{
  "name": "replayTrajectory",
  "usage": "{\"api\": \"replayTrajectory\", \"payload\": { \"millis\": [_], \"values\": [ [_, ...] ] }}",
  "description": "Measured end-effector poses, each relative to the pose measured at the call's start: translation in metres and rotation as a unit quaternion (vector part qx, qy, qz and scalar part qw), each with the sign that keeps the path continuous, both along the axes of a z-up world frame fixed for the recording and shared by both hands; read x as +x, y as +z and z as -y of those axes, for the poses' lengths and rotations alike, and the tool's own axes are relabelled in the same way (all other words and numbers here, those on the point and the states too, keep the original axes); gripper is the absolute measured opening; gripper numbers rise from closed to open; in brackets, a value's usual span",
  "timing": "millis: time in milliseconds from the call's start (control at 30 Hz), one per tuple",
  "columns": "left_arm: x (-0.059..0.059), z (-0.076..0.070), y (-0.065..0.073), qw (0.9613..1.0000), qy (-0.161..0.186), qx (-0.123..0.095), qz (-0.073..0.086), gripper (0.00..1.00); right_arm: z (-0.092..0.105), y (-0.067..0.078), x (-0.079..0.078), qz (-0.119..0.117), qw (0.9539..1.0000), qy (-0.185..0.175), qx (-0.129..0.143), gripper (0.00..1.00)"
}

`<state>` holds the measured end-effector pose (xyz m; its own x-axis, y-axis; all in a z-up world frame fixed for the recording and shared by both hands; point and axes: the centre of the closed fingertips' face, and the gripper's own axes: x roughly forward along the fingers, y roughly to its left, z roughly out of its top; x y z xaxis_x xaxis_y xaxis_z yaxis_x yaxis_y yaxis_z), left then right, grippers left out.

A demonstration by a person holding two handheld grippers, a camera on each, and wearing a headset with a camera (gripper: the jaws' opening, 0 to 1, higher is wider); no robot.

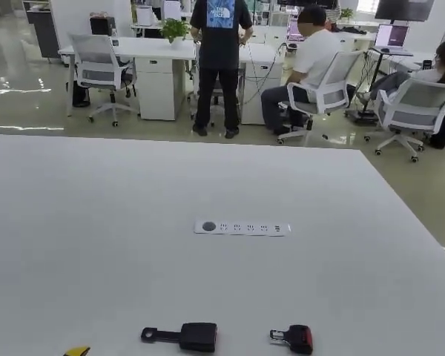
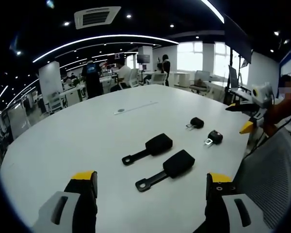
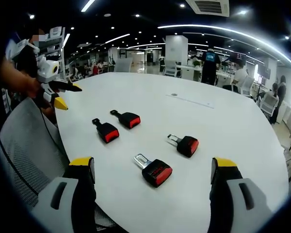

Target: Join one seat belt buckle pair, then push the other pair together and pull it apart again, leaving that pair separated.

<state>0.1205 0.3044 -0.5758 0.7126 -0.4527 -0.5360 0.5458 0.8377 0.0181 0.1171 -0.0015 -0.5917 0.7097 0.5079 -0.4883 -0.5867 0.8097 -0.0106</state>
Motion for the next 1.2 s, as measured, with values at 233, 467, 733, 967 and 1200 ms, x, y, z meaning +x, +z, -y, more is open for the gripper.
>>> {"api": "replayTrajectory", "payload": {
  "millis": [233,467,733,967,1200],
  "values": [
    [-0.0010,0.0025,0.0019,1.0000,-0.001,0.001,-0.001,0.95,0.0011,-0.0002,-0.0013,-0.001,1.0000,0.001,0.001,0.99],
    [-0.0001,0.0015,0.0007,1.0000,-0.003,0.001,-0.001,0.95,0.0028,0.0002,-0.0015,0.001,1.0000,0.000,0.000,0.99],
    [-0.0020,0.0040,0.0015,1.0000,-0.003,0.001,-0.001,0.95,0.0029,-0.0018,-0.0025,-0.001,1.0000,-0.001,0.001,0.99],
    [-0.0018,0.0030,0.0000,1.0000,-0.001,0.001,-0.001,0.95,0.0029,-0.0009,-0.0023,-0.001,1.0000,-0.002,0.002,0.99],
    [-0.0033,0.0056,0.0021,1.0000,-0.001,0.001,-0.002,0.94,0.0012,0.0001,-0.0035,-0.002,1.0000,0.000,0.003,0.99]
  ]
}}
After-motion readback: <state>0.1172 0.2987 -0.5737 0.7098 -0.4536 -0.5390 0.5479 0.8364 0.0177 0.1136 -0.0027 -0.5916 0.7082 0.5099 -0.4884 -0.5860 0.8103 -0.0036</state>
